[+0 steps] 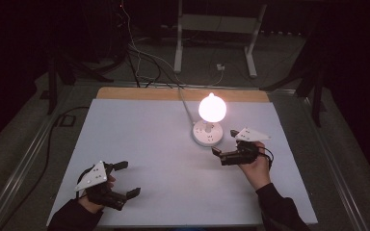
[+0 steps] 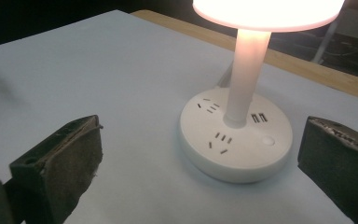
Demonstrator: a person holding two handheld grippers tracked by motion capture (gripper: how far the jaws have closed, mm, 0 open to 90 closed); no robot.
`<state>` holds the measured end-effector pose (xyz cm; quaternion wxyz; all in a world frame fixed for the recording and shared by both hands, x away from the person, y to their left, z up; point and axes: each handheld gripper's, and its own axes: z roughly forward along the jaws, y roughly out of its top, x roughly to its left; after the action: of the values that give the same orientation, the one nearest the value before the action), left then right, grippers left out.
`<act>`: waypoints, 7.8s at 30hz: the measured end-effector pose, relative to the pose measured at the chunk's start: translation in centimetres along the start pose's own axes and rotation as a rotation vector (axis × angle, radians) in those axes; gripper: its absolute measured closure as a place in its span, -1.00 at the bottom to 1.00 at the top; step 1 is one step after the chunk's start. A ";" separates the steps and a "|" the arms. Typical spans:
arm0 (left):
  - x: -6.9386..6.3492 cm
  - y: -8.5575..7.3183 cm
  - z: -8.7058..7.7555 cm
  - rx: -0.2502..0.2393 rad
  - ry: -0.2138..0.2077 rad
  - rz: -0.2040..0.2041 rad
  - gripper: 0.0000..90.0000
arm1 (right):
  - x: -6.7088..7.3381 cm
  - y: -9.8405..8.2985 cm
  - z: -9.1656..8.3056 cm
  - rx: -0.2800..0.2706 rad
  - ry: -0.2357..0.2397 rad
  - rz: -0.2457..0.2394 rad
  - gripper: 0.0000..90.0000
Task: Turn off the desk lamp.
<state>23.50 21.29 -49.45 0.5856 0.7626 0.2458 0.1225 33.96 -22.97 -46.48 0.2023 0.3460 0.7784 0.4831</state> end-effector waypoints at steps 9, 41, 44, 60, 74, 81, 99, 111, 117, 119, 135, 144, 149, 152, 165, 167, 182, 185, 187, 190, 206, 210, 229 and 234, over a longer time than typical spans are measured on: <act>0.0 0.0 0.0 -0.003 -0.002 0.000 -0.99 | -1.6 -0.1 2.4 0.038 0.011 0.041 -1.00; 0.0 0.0 0.0 0.003 0.000 -0.001 -0.99 | -5.2 0.4 5.1 0.068 -0.205 0.187 0.91; 0.0 0.0 -0.1 -0.005 -0.002 -0.003 -0.99 | -5.3 0.2 5.4 0.084 -0.200 0.198 0.98; 0.0 0.0 -0.1 0.000 -0.001 -0.007 -0.99 | -5.2 -0.9 7.4 0.138 -0.175 0.231 1.00; 0.0 0.0 0.0 0.002 -0.005 -0.007 -0.99 | -5.4 -1.1 7.6 0.140 -0.165 0.245 1.00; 0.1 -0.1 0.0 0.001 -0.002 -0.009 -0.99 | -5.5 -0.8 7.1 0.121 -0.178 0.247 1.00; 0.0 -0.1 0.0 -0.001 -0.004 -0.008 -0.99 | -5.5 1.0 5.2 0.030 -0.172 0.267 1.00; 0.0 -0.1 0.0 0.001 -0.005 -0.006 -0.99 | -5.5 0.1 6.0 0.062 -0.175 0.258 1.00; 0.0 0.0 0.0 0.002 -0.005 -0.006 -0.99 | -5.2 -0.6 6.6 0.093 -0.179 0.236 1.00; 0.0 0.0 0.0 0.000 -0.006 -0.006 -0.99 | -5.1 -0.7 6.8 0.100 -0.181 0.221 0.99; 0.0 -0.1 0.0 0.000 -0.007 -0.007 -0.99 | -4.9 -1.3 7.5 0.123 -0.194 0.217 1.00; 0.0 -0.1 0.1 0.004 -0.008 -0.003 -0.99 | -4.7 -1.5 7.6 0.118 -0.161 0.217 1.00; 0.0 0.0 0.0 -0.002 -0.007 -0.003 -0.99 | -4.1 -1.0 7.8 0.123 -0.196 0.180 1.00; 0.1 -0.1 -0.1 -0.005 -0.005 -0.009 -0.99 | -4.6 -0.4 7.1 0.094 -0.197 0.199 1.00; 0.0 -0.1 0.0 -0.001 -0.005 -0.007 -0.99 | -5.1 -1.2 7.3 0.113 -0.222 0.195 1.00; 0.0 -0.1 0.0 -0.001 -0.006 -0.008 -0.99 | -5.0 -1.2 7.4 0.114 -0.222 0.190 1.00; 0.0 -0.1 0.1 0.002 -0.007 -0.008 -0.99 | -4.6 -1.5 7.6 0.111 -0.235 0.165 1.00; 0.0 -0.1 0.1 0.002 -0.005 -0.010 -0.99 | -4.5 -1.4 7.6 0.119 -0.244 0.155 1.00; 0.0 -0.1 0.1 0.001 -0.004 -0.010 -0.99 | -4.5 -1.1 7.4 0.098 -0.231 0.163 1.00; 0.1 -0.1 0.1 0.001 -0.002 -0.009 -0.99 | -4.5 -0.4 7.0 0.072 -0.235 0.158 1.00; 0.0 -0.1 0.1 0.001 -0.003 -0.008 -0.99 | -4.9 0.7 5.9 0.021 -0.224 0.193 1.00; 0.0 -0.1 0.1 0.001 -0.004 -0.008 -0.99 | -4.9 0.5 6.1 0.027 -0.222 0.194 1.00; 0.0 -0.1 0.1 0.001 -0.005 -0.010 -0.99 | -4.8 -0.5 7.1 0.073 -0.217 0.198 1.00; 0.0 -0.1 0.0 0.001 -0.005 -0.008 -0.99 | -4.9 -0.8 7.3 0.083 -0.222 0.191 1.00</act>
<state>23.51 21.30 -49.54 0.5864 0.7622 0.2474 0.1179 41.72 -22.32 -50.58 0.2256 0.4779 0.7341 0.4265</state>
